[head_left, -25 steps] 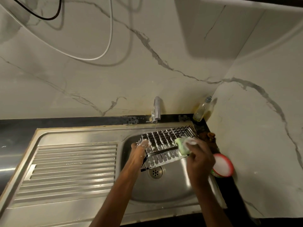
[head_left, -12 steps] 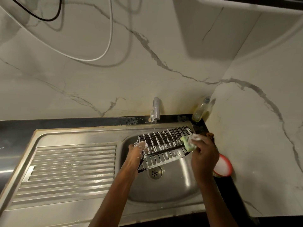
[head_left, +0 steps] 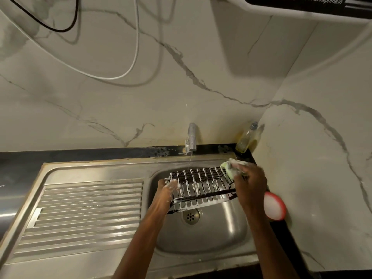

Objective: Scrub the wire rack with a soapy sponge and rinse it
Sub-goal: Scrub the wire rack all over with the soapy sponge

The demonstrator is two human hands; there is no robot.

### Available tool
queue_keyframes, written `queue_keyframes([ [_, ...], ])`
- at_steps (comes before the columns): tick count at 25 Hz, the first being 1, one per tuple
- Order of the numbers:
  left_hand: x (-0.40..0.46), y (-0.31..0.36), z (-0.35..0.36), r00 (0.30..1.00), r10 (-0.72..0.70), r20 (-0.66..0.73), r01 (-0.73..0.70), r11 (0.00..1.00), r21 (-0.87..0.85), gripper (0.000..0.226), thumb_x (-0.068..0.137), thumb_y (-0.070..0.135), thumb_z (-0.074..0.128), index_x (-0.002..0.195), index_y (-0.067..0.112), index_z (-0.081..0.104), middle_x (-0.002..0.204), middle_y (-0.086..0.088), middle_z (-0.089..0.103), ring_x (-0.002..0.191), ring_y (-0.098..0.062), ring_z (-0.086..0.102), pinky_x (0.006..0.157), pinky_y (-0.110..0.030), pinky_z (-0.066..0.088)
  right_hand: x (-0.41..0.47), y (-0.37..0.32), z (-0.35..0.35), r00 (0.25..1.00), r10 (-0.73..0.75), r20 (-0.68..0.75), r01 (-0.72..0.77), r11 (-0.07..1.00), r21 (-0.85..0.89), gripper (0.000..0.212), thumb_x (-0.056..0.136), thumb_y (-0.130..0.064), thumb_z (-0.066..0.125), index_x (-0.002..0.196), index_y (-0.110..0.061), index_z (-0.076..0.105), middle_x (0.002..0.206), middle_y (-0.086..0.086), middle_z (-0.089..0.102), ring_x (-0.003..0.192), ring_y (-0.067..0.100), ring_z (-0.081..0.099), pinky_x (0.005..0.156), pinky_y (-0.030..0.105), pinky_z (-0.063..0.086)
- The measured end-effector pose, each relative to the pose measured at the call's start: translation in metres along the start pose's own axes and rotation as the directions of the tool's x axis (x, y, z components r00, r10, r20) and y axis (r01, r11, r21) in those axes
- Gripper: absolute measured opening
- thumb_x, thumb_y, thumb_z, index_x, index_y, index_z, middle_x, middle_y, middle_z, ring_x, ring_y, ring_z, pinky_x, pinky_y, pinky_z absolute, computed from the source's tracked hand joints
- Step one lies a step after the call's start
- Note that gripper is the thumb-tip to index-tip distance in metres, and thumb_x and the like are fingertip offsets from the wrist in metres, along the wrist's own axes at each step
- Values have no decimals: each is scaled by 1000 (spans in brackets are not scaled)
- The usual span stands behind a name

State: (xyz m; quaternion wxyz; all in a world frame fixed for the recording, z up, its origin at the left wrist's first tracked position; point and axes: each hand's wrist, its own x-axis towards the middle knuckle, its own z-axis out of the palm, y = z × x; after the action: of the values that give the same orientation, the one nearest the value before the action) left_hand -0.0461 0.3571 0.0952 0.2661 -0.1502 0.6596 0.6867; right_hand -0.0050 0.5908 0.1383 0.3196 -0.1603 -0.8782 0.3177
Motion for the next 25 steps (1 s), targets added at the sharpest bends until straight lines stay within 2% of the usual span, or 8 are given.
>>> queue_keyframes([
  [4,-3,5,7,998,62,17,-62,998,22,43,105,39,51,139,17,37,145,-13,46,124,-28,48,96,-45,41,-35,-45,20,990,-138,7,138,990,-4,31,78,5,70,106,-8,75,105,4,72,97,20,66,85,20,54],
  [7,-5,5,8,998,57,39,-58,998,23,62,88,53,55,136,16,40,140,-12,48,124,-29,50,101,-50,43,-58,-66,28,959,-280,36,277,958,73,39,78,5,71,113,-10,72,110,2,72,98,9,65,81,17,56],
  [10,-8,-3,0,996,73,59,-73,997,0,51,94,51,53,134,22,41,129,-4,49,107,-15,54,96,-45,37,-20,-21,14,997,-15,-73,19,999,46,42,77,10,71,116,-6,72,105,10,74,91,23,71,70,29,56],
  [13,-9,-8,-6,995,85,45,-86,996,7,61,79,57,49,131,28,39,129,0,48,116,-20,51,97,-42,36,3,3,4,978,167,-123,-189,962,-199,41,71,10,70,110,-3,74,96,18,73,83,37,70,70,32,46],
  [16,-6,-8,4,990,133,55,-136,989,60,60,80,55,50,130,22,43,132,-5,54,118,-25,56,93,-42,44,-38,-57,31,998,-62,-30,52,963,-264,38,70,5,71,104,-9,75,95,9,72,79,26,69,65,28,52],
  [19,-10,-4,14,981,191,39,-194,979,67,57,80,55,54,123,20,46,120,-9,59,107,-23,63,79,-38,54,-78,-100,52,934,-346,91,354,929,-109,33,83,-12,53,108,-12,75,104,2,72,88,14,67,71,25,58],
  [22,-10,-5,7,979,194,63,-197,979,54,62,79,57,54,127,19,44,119,-2,59,107,-14,60,79,-33,50,-47,-67,42,990,-126,67,126,992,5,38,82,4,59,115,-12,72,106,4,72,90,18,68,74,31,59],
  [25,-9,-11,-4,982,181,56,-183,982,43,55,82,52,51,129,25,40,119,6,56,104,-4,55,80,-29,45,-6,-1,17,992,110,-66,-120,978,-169,42,73,15,66,110,-2,73,99,18,73,87,35,70,77,30,51],
])
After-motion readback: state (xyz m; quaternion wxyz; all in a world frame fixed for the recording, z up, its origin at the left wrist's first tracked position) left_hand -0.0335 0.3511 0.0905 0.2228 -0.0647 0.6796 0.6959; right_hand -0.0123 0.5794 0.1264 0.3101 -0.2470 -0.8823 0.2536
